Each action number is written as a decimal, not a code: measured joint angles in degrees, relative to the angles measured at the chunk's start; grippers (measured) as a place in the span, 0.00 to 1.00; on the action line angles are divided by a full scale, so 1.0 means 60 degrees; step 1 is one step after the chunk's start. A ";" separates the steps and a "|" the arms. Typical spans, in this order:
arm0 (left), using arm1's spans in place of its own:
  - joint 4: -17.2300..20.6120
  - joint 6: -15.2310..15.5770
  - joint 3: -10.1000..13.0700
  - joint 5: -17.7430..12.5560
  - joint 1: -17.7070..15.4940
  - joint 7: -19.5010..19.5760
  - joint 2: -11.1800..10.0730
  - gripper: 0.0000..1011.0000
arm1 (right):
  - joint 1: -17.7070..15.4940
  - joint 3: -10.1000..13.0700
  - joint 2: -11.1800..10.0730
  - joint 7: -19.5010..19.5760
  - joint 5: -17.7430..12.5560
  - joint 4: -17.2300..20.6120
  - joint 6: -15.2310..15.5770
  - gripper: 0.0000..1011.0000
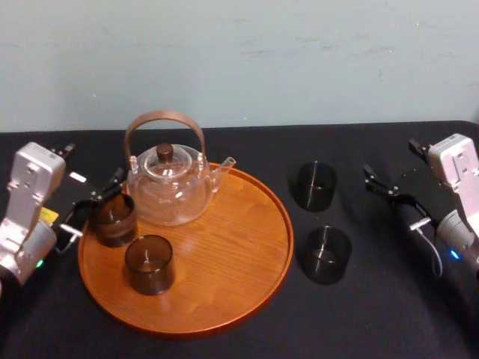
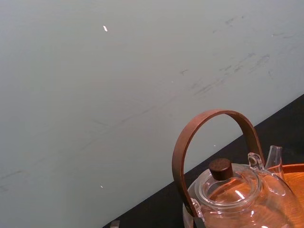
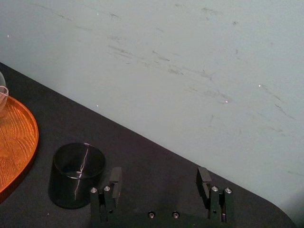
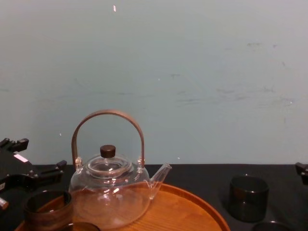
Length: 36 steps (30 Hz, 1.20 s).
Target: Pick up the glass from the table and place it on the tray.
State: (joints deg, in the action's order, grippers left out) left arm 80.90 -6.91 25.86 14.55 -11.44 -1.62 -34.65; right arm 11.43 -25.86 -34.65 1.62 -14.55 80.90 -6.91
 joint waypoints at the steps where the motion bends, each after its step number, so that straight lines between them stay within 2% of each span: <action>1: 0.0001 0.0000 0.0000 0.0000 0.0001 0.0000 0.0000 0.99 | 0.0000 0.0000 0.0000 0.0000 0.0000 0.0000 0.0000 0.99; 36: 0.0000 0.0000 0.0000 0.0000 0.0001 0.0000 0.0000 0.99 | 0.0000 0.0000 0.0000 0.0000 0.0000 0.0000 0.0000 0.99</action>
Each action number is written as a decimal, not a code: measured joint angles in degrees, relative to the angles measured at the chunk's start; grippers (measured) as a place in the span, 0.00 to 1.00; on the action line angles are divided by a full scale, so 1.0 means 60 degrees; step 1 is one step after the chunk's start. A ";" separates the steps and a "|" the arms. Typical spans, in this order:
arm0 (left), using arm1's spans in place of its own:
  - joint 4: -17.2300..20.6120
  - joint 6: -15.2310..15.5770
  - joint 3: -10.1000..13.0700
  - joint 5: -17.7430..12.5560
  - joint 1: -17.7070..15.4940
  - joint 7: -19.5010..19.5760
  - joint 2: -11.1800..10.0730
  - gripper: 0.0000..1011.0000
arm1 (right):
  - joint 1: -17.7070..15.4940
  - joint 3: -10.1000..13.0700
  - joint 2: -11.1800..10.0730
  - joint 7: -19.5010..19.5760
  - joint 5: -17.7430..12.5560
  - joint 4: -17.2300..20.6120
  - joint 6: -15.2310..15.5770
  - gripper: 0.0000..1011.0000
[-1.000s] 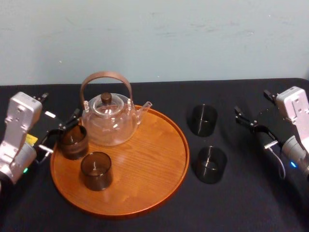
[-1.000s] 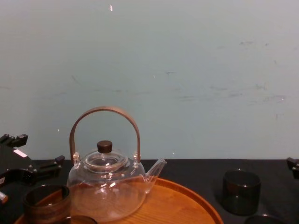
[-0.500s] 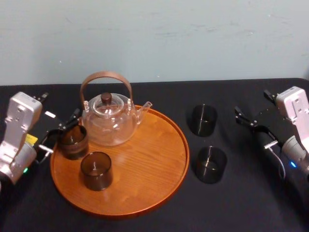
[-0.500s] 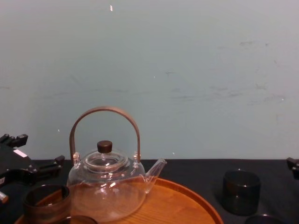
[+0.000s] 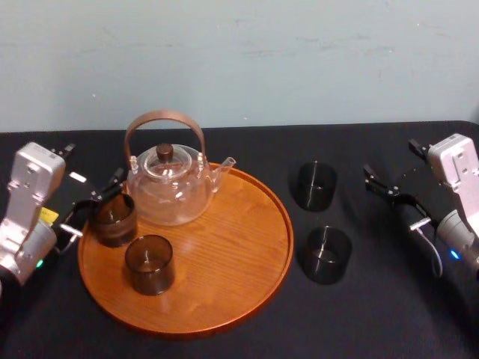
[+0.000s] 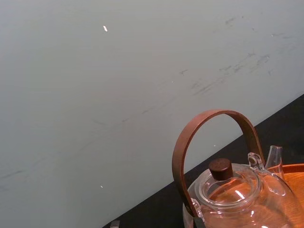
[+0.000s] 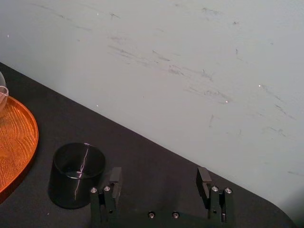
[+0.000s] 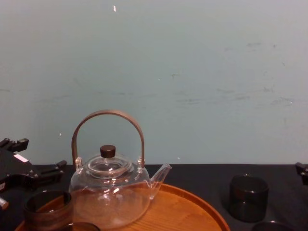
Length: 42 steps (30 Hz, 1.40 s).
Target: Pick up the glass from the table and place it on the tray.
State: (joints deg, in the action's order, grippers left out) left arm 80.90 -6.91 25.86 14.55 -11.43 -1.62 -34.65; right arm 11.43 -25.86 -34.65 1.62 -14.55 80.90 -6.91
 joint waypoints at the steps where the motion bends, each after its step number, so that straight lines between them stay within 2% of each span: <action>1: 0.0000 0.0000 0.0000 0.0000 0.0000 0.0000 0.0000 0.99 | 0.0000 0.0001 0.0001 0.0000 0.0000 0.0000 0.0000 0.99; 42: 0.0000 0.0000 0.0000 0.0000 0.0000 0.0000 0.0000 0.99 | 0.0000 0.0000 0.0000 0.0000 0.0000 0.0000 0.0000 0.99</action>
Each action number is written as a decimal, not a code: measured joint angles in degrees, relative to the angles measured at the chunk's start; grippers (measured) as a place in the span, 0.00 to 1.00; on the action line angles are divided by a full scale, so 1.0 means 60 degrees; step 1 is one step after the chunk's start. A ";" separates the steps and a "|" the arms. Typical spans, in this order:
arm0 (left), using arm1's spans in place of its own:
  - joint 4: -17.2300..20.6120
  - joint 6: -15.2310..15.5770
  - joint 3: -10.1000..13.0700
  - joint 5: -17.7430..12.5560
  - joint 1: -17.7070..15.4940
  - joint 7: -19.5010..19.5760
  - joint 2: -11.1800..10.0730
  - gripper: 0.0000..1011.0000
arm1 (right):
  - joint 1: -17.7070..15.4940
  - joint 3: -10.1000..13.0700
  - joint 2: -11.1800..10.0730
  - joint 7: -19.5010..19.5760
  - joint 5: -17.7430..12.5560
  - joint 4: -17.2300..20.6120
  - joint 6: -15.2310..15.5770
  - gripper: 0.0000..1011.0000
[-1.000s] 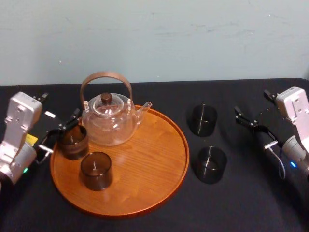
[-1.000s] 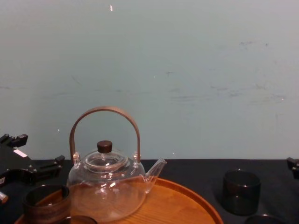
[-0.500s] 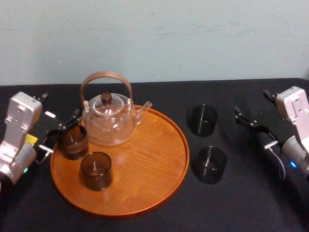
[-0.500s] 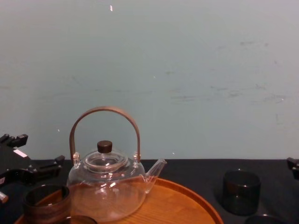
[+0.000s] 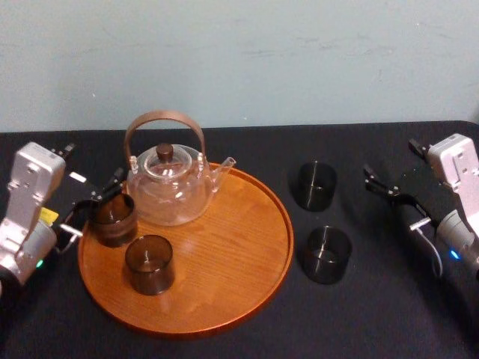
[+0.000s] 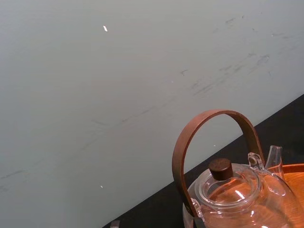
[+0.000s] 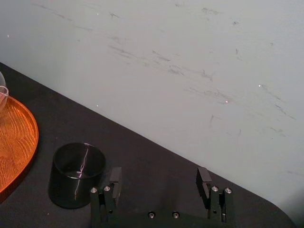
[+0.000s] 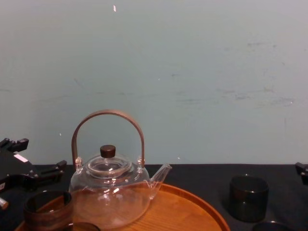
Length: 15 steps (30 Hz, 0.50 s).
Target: Pick up the glass from the table and place it on the tray.
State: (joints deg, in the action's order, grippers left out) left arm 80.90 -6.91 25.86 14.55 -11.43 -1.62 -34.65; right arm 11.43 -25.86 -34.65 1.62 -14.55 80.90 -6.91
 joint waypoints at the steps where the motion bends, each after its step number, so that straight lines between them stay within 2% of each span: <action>1: 0.0000 0.0000 0.0000 0.0000 0.0001 0.0000 0.0001 0.99 | 0.0000 0.0000 0.0000 0.0000 0.0000 0.0000 0.0000 0.99; 8: 0.0000 0.0000 0.0000 0.0000 0.0000 0.0000 0.0000 0.99 | -0.0055 0.0152 0.0039 -0.0204 -0.0120 0.0057 0.0070 0.99; 15: 0.0000 0.0000 0.0000 0.0000 0.0000 0.0000 0.0000 0.99 | -0.0449 0.0608 -0.0086 -0.0730 -0.0738 0.0663 0.0528 0.99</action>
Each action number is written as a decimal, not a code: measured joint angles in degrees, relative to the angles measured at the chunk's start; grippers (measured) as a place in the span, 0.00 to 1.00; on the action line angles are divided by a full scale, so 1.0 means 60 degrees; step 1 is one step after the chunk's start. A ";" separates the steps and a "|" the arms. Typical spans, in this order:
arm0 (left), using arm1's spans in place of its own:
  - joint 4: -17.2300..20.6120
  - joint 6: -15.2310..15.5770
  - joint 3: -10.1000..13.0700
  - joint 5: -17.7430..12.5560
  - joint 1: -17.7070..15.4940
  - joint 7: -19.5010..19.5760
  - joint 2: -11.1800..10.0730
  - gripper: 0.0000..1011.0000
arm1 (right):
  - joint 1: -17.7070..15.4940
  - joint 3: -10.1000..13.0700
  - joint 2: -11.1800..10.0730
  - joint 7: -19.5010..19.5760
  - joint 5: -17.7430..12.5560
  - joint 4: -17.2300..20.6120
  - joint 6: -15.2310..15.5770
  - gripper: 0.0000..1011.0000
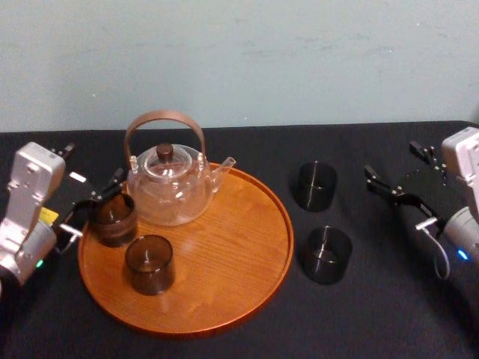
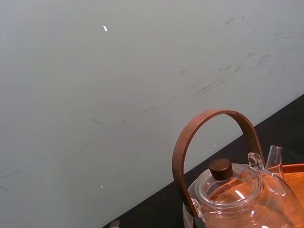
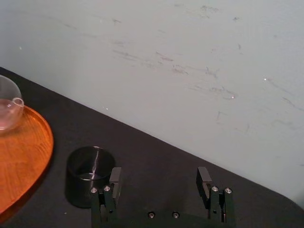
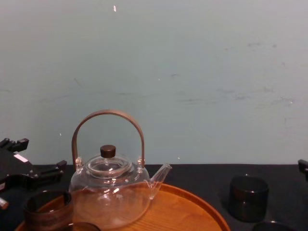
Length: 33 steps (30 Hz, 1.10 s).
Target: Pick up the glass from the table and place it on the tray.
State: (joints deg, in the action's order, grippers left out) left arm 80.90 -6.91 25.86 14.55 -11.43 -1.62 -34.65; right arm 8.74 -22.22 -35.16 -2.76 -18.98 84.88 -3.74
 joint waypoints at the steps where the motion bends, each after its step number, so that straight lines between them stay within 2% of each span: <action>1: 0.0000 0.0000 0.0000 0.0000 0.0001 0.0000 0.0000 0.99 | -0.0045 0.0044 -0.0021 -0.0039 -0.0061 0.0074 0.0043 0.99; 10: 0.0000 0.0000 0.0000 0.0000 0.0001 0.0000 0.0000 0.99 | -0.0817 0.0675 -0.0441 -0.0695 -0.0826 0.1099 0.0579 0.99; 17: 0.0000 0.0000 0.0000 0.0000 0.0001 0.0000 0.0000 0.99 | -0.1579 0.1089 -0.0952 -0.1432 -0.1286 0.1826 0.0847 0.99; 23: 0.0001 0.0000 0.0000 0.0000 0.0000 0.0000 0.0000 0.99 | -0.2126 0.1301 -0.1388 -0.2126 -0.1455 0.2194 0.0913 0.99; 33: 0.0000 0.0000 0.0000 0.0000 0.0000 0.0000 0.0000 0.99 | -0.2603 0.1416 -0.2005 -0.3388 -0.1517 0.2421 0.0835 0.99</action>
State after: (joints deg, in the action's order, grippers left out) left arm 80.90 -6.91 25.86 14.55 -11.43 -1.62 -34.65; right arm -6.88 -13.72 -47.19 -23.09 -28.08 99.40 1.27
